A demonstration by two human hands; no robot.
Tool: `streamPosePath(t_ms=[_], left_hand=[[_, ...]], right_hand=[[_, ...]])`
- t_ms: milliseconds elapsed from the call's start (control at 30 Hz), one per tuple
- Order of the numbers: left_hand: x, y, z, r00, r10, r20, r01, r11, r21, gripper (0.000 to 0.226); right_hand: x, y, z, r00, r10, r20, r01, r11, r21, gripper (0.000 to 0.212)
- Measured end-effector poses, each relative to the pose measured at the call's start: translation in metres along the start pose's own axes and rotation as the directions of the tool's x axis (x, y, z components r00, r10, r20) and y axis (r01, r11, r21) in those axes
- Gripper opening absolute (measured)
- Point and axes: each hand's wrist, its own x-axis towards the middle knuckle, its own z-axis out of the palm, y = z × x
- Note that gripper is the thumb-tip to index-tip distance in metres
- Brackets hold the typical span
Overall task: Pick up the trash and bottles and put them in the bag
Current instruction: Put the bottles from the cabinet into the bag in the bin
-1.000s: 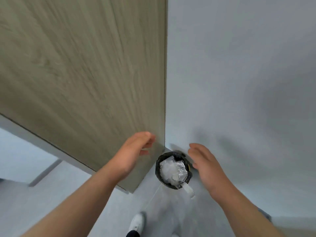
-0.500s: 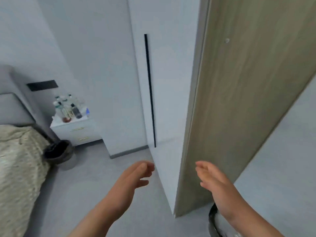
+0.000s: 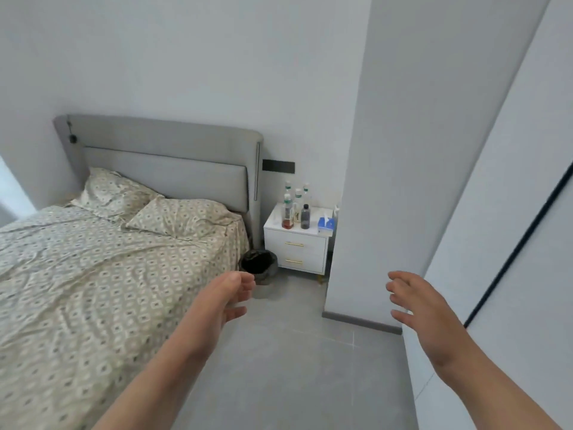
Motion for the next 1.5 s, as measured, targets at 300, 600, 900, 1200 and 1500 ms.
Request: streamPosePath(t_ms=[300, 600, 900, 1200, 1500], left_hand=[[0.141, -0.034, -0.029, 0.992, -0.092, -0.081, 0.091, 0.996, -0.018, 0.038], [0.352, -0.062, -0.048, 0.964, -0.224, -0.142, 0.218, 0.974, -0.057, 0.031], [0.546, -0.051, -0.091, 0.983, -0.125, -0.136, 0.131, 0.991, 0.032, 0.067], [0.79, -0.1, -0.134, 0.987, -0.142, -0.072, 0.143, 0.99, 0.01, 0.03], [0.948, -0.15, -0.109, 0.961, -0.275, 0.037, 0.275, 0.961, 0.007, 0.018]], right_hand=[[0.14, -0.004, 0.08, 0.996, 0.025, 0.08, -0.027, 0.999, 0.024, 0.016], [0.377, -0.001, 0.125, 0.992, 0.121, 0.037, -0.123, 0.992, 0.04, 0.014], [0.562, -0.049, 0.196, 0.992, 0.093, 0.081, -0.088, 0.994, -0.059, 0.022], [0.738, -0.051, 0.284, 0.984, 0.179, -0.02, -0.18, 0.98, -0.084, 0.025], [0.873, -0.001, 0.315, 0.937, 0.33, -0.12, -0.34, 0.937, -0.08, 0.015]])
